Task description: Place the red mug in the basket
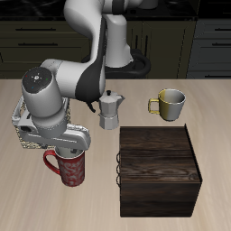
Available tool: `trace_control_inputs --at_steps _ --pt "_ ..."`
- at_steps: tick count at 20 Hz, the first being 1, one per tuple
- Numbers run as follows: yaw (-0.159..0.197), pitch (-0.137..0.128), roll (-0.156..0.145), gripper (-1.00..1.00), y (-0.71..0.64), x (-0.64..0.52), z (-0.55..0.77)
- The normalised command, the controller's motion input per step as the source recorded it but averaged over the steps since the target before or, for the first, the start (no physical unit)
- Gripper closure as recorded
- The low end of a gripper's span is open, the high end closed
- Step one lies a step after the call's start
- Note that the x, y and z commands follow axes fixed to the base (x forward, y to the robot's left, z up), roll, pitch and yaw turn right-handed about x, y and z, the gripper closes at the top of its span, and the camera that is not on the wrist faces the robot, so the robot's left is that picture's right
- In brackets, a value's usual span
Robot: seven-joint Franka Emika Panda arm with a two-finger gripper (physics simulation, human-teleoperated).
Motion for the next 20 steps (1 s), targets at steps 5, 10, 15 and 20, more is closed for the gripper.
trace_control_inputs --at_steps 5,10,15,20 --pt "0.02 -0.007 0.031 1.0 0.15 -0.15 0.0" --pt "-0.038 -0.035 0.03 1.0 0.04 -0.1 0.27" --pt "-0.004 -0.042 0.015 1.0 0.05 -0.02 0.27" --pt "0.008 -0.075 0.015 1.0 0.09 -0.06 0.46"
